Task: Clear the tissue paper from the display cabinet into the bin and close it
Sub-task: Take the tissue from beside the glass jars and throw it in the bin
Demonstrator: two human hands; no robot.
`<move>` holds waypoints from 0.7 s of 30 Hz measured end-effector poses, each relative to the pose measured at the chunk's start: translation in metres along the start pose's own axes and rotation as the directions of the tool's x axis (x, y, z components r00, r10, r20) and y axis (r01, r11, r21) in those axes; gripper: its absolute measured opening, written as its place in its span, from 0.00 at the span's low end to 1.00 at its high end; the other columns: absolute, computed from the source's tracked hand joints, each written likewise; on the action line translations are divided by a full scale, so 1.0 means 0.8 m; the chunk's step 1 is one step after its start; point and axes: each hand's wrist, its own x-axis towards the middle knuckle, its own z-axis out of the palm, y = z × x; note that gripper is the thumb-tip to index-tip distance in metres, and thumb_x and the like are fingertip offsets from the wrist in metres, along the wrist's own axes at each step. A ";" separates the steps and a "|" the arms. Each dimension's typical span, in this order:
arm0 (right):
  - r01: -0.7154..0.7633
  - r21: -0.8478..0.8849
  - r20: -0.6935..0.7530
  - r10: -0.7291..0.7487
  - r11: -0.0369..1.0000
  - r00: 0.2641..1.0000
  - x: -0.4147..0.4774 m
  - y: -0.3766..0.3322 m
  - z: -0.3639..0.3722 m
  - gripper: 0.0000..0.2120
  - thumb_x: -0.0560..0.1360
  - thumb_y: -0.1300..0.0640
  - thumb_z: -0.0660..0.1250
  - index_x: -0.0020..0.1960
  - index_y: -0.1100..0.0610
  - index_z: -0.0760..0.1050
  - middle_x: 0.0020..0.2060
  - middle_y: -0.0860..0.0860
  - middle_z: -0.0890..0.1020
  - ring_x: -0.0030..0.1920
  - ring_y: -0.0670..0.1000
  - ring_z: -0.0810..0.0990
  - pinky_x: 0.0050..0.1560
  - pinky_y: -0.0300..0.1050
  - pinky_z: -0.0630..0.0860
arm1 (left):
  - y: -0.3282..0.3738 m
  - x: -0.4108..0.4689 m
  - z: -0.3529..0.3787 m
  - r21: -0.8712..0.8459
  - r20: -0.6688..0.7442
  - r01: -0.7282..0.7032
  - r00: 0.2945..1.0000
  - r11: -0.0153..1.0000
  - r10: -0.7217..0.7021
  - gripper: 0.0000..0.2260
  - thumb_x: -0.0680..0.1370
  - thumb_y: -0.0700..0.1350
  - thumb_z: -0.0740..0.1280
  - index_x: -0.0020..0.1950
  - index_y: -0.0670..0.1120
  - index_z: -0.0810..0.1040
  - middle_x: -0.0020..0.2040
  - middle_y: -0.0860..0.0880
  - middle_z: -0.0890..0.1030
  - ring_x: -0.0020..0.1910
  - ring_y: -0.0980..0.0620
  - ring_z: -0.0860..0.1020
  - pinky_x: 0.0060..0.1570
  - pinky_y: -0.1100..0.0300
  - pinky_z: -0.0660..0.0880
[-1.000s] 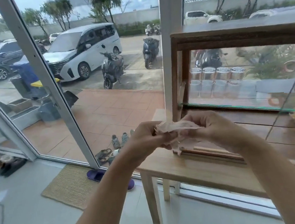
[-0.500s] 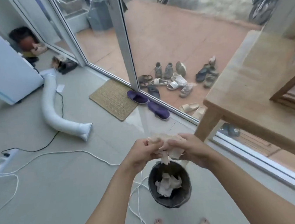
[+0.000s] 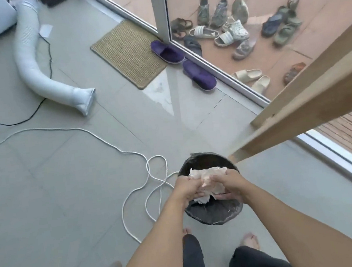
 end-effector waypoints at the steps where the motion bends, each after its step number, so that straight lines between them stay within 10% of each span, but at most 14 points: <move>1: -0.009 -0.014 -0.005 0.009 1.000 1.000 0.018 0.008 -0.001 0.14 0.76 0.57 0.69 0.62 0.58 0.77 0.59 0.58 0.82 0.56 0.56 0.83 0.41 0.49 0.85 | -0.010 0.019 0.003 0.008 -0.010 0.015 1.000 1.000 -0.015 0.09 0.76 0.34 0.68 0.36 0.43 0.77 0.29 0.49 0.79 0.26 0.57 0.80 0.32 0.62 0.82; 7: -0.033 -0.113 -0.043 0.029 0.993 0.999 0.073 0.029 -0.009 0.26 0.76 0.55 0.70 0.71 0.57 0.66 0.66 0.55 0.75 0.57 0.56 0.80 0.49 0.58 0.84 | -0.048 0.091 0.019 0.016 -0.022 0.088 0.996 0.996 -0.088 0.01 0.74 0.38 0.69 0.45 0.41 0.79 0.41 0.44 0.82 0.37 0.49 0.83 0.43 0.52 0.84; 12: -0.013 -0.334 -0.080 -0.014 0.943 0.997 0.045 0.017 -0.017 0.49 0.73 0.47 0.71 0.81 0.51 0.41 0.80 0.54 0.58 0.75 0.61 0.66 0.66 0.60 0.69 | -0.033 0.064 0.016 0.171 -0.029 0.141 0.990 0.975 -0.138 0.37 0.74 0.55 0.70 0.77 0.41 0.61 0.74 0.43 0.70 0.70 0.42 0.72 0.59 0.51 0.72; 21: 0.179 -0.840 -0.054 -0.407 0.513 0.912 -0.154 -0.094 -0.011 0.24 0.75 0.49 0.65 0.67 0.58 0.73 0.65 0.56 0.79 0.64 0.56 0.77 0.55 0.46 0.73 | 0.086 -0.128 -0.009 0.708 -0.071 -0.186 0.941 0.682 0.330 0.20 0.76 0.51 0.65 0.65 0.43 0.78 0.65 0.42 0.80 0.65 0.43 0.76 0.62 0.55 0.73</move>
